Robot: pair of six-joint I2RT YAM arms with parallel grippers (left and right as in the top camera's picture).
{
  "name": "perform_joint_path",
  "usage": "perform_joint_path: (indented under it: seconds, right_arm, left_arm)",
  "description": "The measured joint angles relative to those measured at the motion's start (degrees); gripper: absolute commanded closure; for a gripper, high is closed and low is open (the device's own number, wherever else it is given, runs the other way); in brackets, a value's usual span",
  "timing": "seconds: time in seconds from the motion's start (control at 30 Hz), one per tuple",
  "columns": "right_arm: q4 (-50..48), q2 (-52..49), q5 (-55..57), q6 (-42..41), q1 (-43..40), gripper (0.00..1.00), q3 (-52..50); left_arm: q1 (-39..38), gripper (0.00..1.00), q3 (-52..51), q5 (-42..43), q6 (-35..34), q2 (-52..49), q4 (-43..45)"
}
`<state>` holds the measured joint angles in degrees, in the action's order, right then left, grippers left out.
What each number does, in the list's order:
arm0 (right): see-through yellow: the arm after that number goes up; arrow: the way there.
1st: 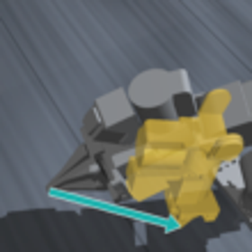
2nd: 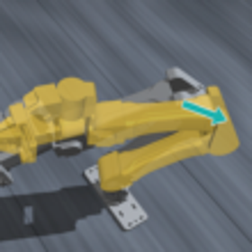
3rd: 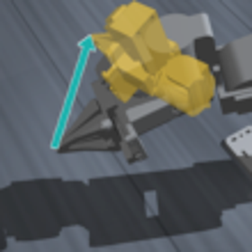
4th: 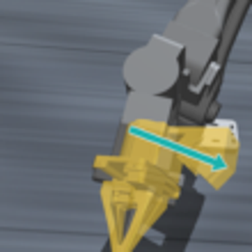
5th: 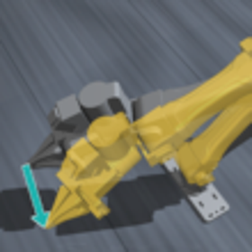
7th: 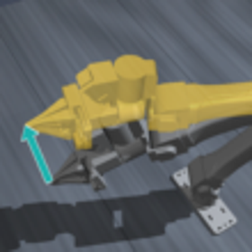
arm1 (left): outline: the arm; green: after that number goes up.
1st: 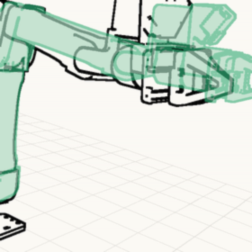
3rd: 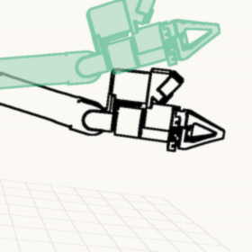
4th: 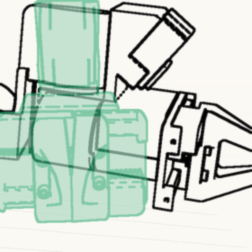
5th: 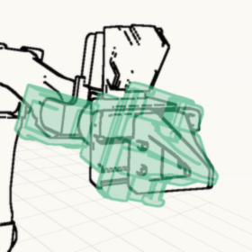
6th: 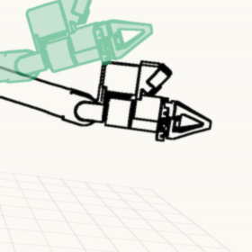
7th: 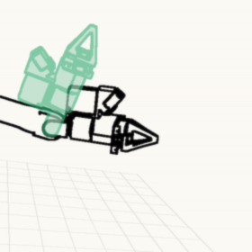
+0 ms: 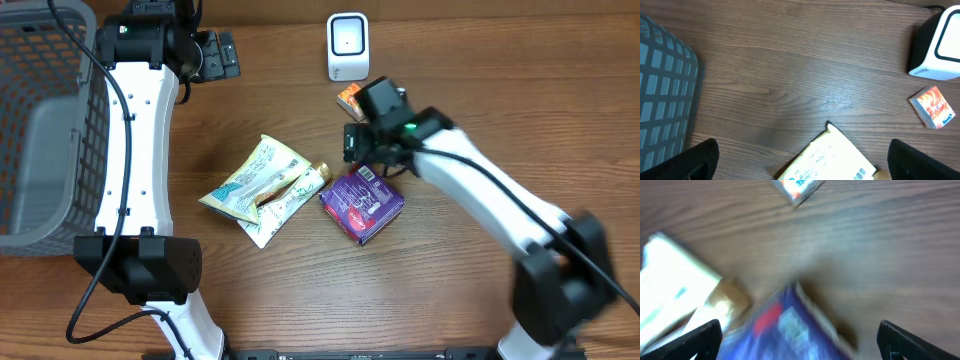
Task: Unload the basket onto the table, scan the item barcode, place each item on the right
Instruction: 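Move the right gripper down to the purple pack on the table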
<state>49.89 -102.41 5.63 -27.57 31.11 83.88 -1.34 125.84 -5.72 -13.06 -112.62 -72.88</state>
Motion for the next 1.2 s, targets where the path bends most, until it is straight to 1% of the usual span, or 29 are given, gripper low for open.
perform_joint_path:
  seconds: [0.1, 0.2, 0.33, 0.53, 0.67, 0.83, 0.93, 1.07, 1.2]
  right_arm:
    - [8.5, 6.9, -2.5, 1.4, 0.0, 0.0, 0.2]
    - [13.6, 9.7, -6.5, 1.6, -0.5, 0.0, 0.2]
    - [11.6, 9.3, -14.8, 0.5, -3.5, 0.0, -3.6]
    - [7.1, 8.4, -24.9, -0.4, -12.1, 0.0, -13.9]
    - [-0.4, 8.3, -31.5, 1.2, -18.9, 0.0, -20.4]
    - [-11.9, 8.3, -38.5, 2.6, -24.2, 0.0, -29.5]
    - [-20.3, 8.3, -42.6, 2.5, -24.7, 0.0, -35.1]
    - [-30.6, 8.3, -46.3, 0.1, -24.7, 0.0, -41.7]
    - [-45.4, 8.3, -50.5, -4.5, -24.7, 0.0, -48.4]
  left_arm:
    - [0.0, 0.0, 0.0, 1.1, 0.0, 0.0, -0.2]
    - [0.0, 0.0, 0.0, 2.8, 0.2, 0.0, -1.2]
    - [0.0, 0.0, 0.0, 4.2, 0.2, 0.0, -2.6]
    - [0.0, 0.0, 0.0, 4.9, 0.2, 0.0, -5.1]
    - [0.0, 0.0, 0.0, 5.1, 0.2, 0.0, -5.7]
    - [0.0, 0.0, 0.0, 5.1, 0.5, 0.0, -6.2]
    - [0.0, 0.0, 0.0, 5.1, 0.7, 0.0, -6.6]
    - [0.0, 0.0, 0.0, 5.1, 0.9, 0.0, -7.0]
    - [0.0, 0.0, 0.0, 5.1, 0.9, 0.0, -7.7]
